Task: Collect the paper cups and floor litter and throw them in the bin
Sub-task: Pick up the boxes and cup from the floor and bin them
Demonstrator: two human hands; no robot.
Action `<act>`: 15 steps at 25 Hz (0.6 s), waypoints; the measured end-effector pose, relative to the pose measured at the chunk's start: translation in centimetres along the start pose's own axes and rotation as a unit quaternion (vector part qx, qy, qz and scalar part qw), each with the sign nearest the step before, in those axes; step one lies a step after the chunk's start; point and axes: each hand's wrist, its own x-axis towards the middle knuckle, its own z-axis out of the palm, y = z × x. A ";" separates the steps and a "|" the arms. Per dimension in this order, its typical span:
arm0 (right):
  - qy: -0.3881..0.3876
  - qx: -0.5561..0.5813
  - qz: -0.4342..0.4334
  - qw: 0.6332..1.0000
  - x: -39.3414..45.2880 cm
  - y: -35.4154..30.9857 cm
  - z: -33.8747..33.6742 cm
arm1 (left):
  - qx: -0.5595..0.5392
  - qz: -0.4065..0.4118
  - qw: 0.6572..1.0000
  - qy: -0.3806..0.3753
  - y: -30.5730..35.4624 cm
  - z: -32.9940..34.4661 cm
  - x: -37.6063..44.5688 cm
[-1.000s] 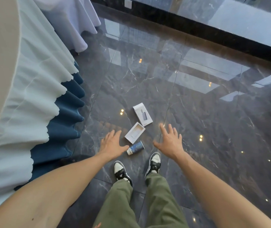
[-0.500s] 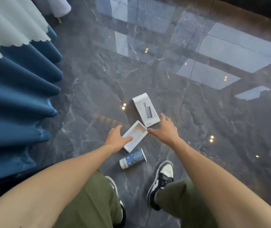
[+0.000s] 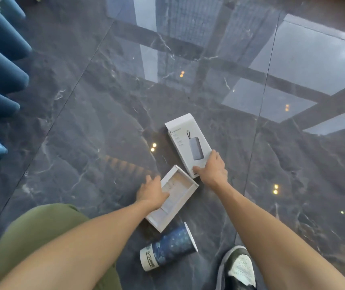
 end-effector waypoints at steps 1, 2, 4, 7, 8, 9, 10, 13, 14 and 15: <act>0.003 0.016 0.007 1.000 0.3 0.4 0.6 | 0.031 0.015 0.999 0.007 -0.5 0.2 0.4; 0.006 0.031 0.019 0.999 0.5 0.8 0.9 | 0.052 0.027 0.998 0.014 -0.9 0.3 0.5; 0.006 0.057 0.065 0.996 0.4 1.7 1.0 | 0.066 0.033 0.997 0.011 -1.7 0.4 0.5; 0.009 0.127 0.142 0.982 0.2 3.2 0.8 | 0.045 0.006 0.999 0.002 -2.4 0.0 -0.2; 0.013 0.152 0.153 0.976 0.1 3.4 0.8 | 0.029 -0.002 1.000 0.006 -2.6 -0.2 -0.2; 0.017 0.176 0.160 0.971 0.0 3.5 0.8 | 0.002 -0.011 1.000 0.011 -2.7 -0.5 -0.2; 0.018 0.195 0.164 0.967 -0.1 3.5 0.9 | -0.038 -0.023 0.999 0.015 -2.8 -0.9 0.1; 0.014 0.189 0.175 0.966 -0.4 2.7 1.4 | -0.154 -0.051 0.986 0.028 -3.3 -1.7 0.9; 0.017 0.174 0.183 0.967 -0.3 2.3 1.6 | -0.174 -0.054 0.983 0.029 -3.6 -1.6 1.1; 0.020 0.161 0.188 0.969 -0.2 1.8 1.8 | -0.187 -0.056 0.980 0.026 -3.9 -1.5 1.3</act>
